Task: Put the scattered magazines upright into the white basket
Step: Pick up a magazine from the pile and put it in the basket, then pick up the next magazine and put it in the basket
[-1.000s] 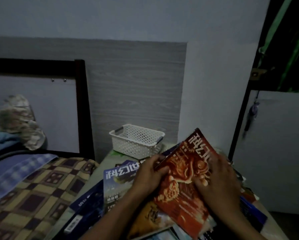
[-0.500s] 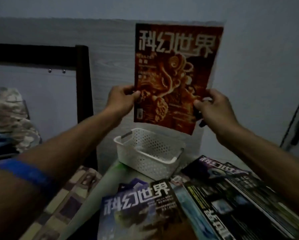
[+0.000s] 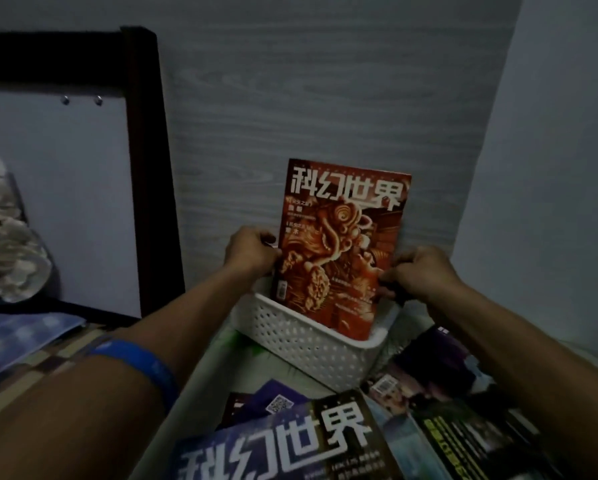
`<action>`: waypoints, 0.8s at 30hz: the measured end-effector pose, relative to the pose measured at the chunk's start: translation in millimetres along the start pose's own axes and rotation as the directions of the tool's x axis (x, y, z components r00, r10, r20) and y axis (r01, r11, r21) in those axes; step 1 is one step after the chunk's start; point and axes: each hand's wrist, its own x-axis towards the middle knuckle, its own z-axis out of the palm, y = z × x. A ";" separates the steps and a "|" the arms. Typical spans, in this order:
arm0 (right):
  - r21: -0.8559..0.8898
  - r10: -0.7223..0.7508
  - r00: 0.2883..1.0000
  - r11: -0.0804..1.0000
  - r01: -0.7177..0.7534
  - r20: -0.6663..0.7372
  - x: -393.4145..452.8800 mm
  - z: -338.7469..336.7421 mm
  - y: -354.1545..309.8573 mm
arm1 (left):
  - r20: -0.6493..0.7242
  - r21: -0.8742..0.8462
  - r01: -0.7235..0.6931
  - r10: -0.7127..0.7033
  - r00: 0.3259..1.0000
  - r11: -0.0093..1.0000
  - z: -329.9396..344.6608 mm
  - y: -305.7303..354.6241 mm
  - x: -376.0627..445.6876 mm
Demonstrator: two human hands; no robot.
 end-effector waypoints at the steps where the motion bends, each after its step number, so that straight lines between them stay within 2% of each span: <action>1: 0.015 0.014 1.000 1.000 -0.014 0.000 -1.3 -0.3 -2.3 | -0.022 0.023 0.003 -0.003 1.000 1.000 0.6 -0.4 -0.6; 3: 0.019 -0.015 0.999 1.000 0.015 -0.034 -11.6 -4.0 -4.9 | -0.052 0.064 -0.044 0.047 0.998 0.997 -0.8 2.1 -10.9; 5: -0.020 -0.116 0.990 0.993 0.115 -0.083 -33.3 -13.0 -6.0 | -0.098 0.146 -0.163 0.179 0.979 0.976 -10.1 7.8 -32.7; 7: -0.086 -0.201 0.978 0.977 0.195 -0.061 -70.4 -29.9 -4.1 | -0.101 0.236 -0.268 0.298 0.949 0.934 -25.3 12.3 -68.7; 9: -0.178 -0.276 0.960 0.943 0.281 0.054 -116.2 -48.9 0.6 | 0.016 0.316 -0.364 0.378 0.926 0.876 -44.6 14.9 -115.7; 10: -0.248 -0.290 0.946 0.915 0.318 0.141 -141.1 -57.4 4.0 | 0.106 0.379 -0.384 0.373 0.922 0.842 -56.8 14.9 -142.8; 11: -0.342 -0.267 0.932 0.875 0.342 0.247 -163.5 -63.3 7.2 | 0.208 0.473 -0.373 0.310 0.928 0.798 -69.4 15.0 -167.6; 12: -0.448 -0.190 0.915 0.825 0.345 0.357 -184.6 -67.0 9.4 | 0.302 0.612 -0.349 0.198 0.933 0.710 -81.6 13.0 -190.1; 13: -0.538 -0.074 0.893 0.775 0.331 0.443 -204.7 -68.3 10.2 | 0.355 0.758 -0.334 0.076 0.932 0.561 -92.6 11.4 -211.1; 14: -0.604 0.029 0.873 0.733 0.313 0.487 -218.8 -67.7 9.6 | 0.361 0.861 -0.323 -0.024 0.932 0.393 -100.4 8.0 -228.4; 15: -0.640 0.091 0.865 0.711 0.290 0.493 -231.5 -67.6 8.5 | 0.344 0.910 -0.307 -0.093 0.934 0.280 -105.7 4.1 -244.9; 16: -0.653 0.117 0.869 0.708 0.267 0.481 -242.0 -66.1 5.1 | 0.326 0.920 -0.281 -0.136 0.935 0.272 -109.0 1.0 -260.1; 18: -0.619 0.148 0.867 0.757 0.210 0.476 -262.0 -61.4 -4.9 | 0.295 0.874 -0.191 -0.174 0.939 0.447 -114.3 -1.6 -283.7; 21: -0.400 0.227 0.830 0.917 -0.005 0.509 -282.6 -46.8 -7.7 | 0.260 0.622 0.023 -0.234 0.937 0.782 -124.9 -0.5 -299.3; 22: -0.326 0.237 0.818 0.943 -0.064 0.524 -287.1 -40.6 -5.5 | 0.262 0.520 0.103 -0.273 0.926 0.848 -127.6 0.1 -302.7; 24: -0.258 0.197 0.837 0.964 -0.070 0.510 -291.2 -31.6 -1.5 | 0.230 0.297 0.245 -0.318 0.920 0.923 -128.2 -3.0 -310.0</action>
